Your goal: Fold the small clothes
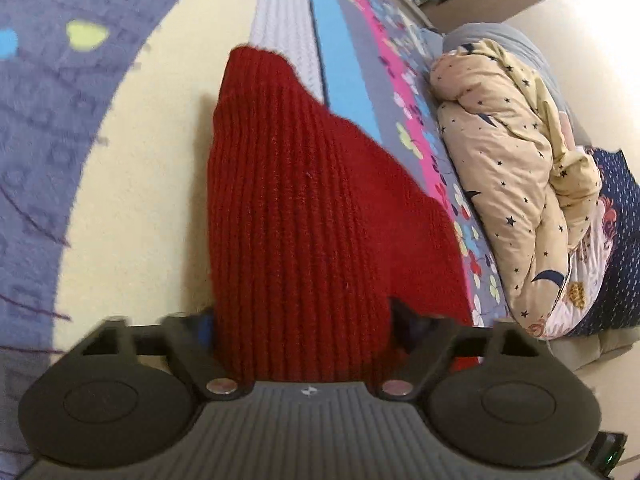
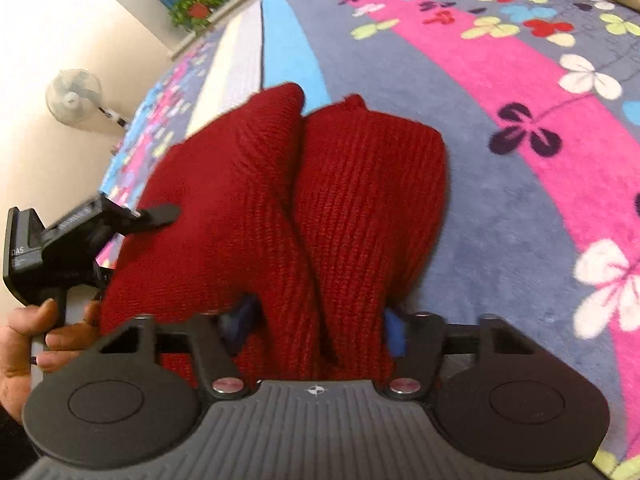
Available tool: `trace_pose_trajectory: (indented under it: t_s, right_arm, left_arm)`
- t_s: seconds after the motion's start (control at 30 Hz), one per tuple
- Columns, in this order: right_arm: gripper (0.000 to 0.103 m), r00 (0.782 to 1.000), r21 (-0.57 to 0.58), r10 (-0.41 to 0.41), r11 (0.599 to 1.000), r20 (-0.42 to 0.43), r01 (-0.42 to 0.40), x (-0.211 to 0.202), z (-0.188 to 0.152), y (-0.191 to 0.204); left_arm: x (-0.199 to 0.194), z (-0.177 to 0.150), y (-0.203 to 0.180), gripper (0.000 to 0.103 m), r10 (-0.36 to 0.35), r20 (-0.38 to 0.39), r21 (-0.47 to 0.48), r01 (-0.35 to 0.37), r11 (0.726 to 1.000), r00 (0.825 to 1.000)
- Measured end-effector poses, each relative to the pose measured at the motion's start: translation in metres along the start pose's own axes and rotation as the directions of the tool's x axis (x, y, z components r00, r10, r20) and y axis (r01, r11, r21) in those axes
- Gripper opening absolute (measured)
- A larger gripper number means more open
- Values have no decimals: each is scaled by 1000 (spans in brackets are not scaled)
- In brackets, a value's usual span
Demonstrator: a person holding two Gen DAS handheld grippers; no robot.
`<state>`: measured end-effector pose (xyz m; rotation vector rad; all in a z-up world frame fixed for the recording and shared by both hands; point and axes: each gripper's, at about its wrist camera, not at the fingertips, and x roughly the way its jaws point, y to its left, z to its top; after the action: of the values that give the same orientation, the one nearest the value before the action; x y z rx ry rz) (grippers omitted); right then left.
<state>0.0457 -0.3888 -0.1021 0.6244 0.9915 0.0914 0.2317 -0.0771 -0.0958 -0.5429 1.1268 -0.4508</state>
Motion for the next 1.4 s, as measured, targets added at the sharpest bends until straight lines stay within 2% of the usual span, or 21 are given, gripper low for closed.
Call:
trace_pose_trajectory:
  t_s: [0.07, 0.17, 0.27, 0.4, 0.53, 0.63, 0.7, 0.73, 0.77, 0.8, 0.83, 0.87, 0.93, 1.0, 1.07, 1.1, 1.13, 1.17, 1.23, 1.33, 1.4]
  right_arm:
    - [51, 1000, 4, -1, 1000, 20, 1, -1, 1, 3]
    - [46, 999, -1, 12, 1000, 53, -12, 0, 3, 14]
    - [44, 995, -33, 69, 997, 73, -67, 8, 6, 36]
    - [43, 986, -91, 160, 984, 55, -155, 29, 4, 78]
    - [42, 973, -165, 228, 961, 26, -220, 51, -3, 123]
    - [42, 967, -211, 254, 946, 6, -247, 64, -8, 149]
    - [42, 972, -209, 235, 950, -19, -233, 75, -8, 157]
    - [43, 977, -204, 210, 955, -42, -214, 81, -9, 157]
    - [44, 980, -199, 189, 960, -64, -199, 86, -10, 156]
    - [45, 980, -197, 184, 960, -80, -196, 89, -12, 155]
    - [45, 981, -202, 180, 961, -70, -190, 88, -13, 154]
    - [45, 984, -221, 164, 960, -62, -174, 86, -14, 156]
    - [45, 983, -222, 171, 958, -65, -181, 83, -14, 154]
    - [45, 984, -223, 166, 959, -62, -176, 80, -17, 156]
    - [48, 986, -232, 157, 958, -59, -166, 78, -20, 159]
    - [53, 988, -241, 144, 958, -55, -153, 76, -22, 161]
    - [59, 990, -254, 129, 958, -49, -137, 76, -22, 163]
    - [63, 993, -269, 114, 956, -40, -121, 74, -23, 162]
    - [71, 997, -305, 72, 950, -21, -75, 68, -28, 164]
    - [73, 999, -332, 34, 943, 34, -21, 49, -33, 164]
    - [73, 996, -362, -4, 932, 84, 34, 32, -39, 166]
  left_arm:
    - [-11, 3, -7, 66, -4, 9, 40, 3, 999, 1000]
    - [-38, 11, -15, 64, -7, 53, 97, 2, 995, 999]
    - [-73, 24, -11, 64, 23, 120, 137, -39, 990, 993]
    - [-119, 42, 16, 64, 73, 174, 160, -102, 982, 982]
    - [-157, 59, 57, 65, 115, 197, 113, -139, 984, 974]
    - [-167, 70, 91, 72, 147, 190, 46, -158, 986, 971]
    - [-166, 76, 113, 73, 218, 169, -7, -220, 975, 961]
    - [-169, 77, 118, 73, 262, 179, -23, -262, 965, 948]
    - [-181, 74, 120, 73, 301, 229, -23, -304, 952, 926]
    - [-194, 70, 118, 73, 311, 277, -7, -322, 947, 909]
    - [-206, 64, 114, 73, 306, 317, 16, -327, 945, 898]
    - [-218, 55, 110, 73, 286, 342, 49, -320, 946, 895]
    - [-233, 27, 98, 73, 204, 350, 157, -273, 949, 914]
    - [-231, -3, 89, 70, 169, 326, 262, -261, 929, 930]
    - [-208, -30, 90, 67, 217, 285, 336, -309, 890, 934]
    - [-185, -45, 98, 72, 263, 235, 392, -339, 855, 936]
    - [-172, -55, 103, 79, 320, 227, 416, -389, 822, 920]
    - [-170, -56, 106, 81, 348, 220, 396, -410, 822, 911]
    - [-189, -52, 99, 80, 325, 257, 339, -400, 852, 910]
    - [-220, -67, 84, 85, 324, 390, 337, -461, 821, 862]
    - [-233, -88, 75, 88, 325, 419, 340, -478, 810, 848]
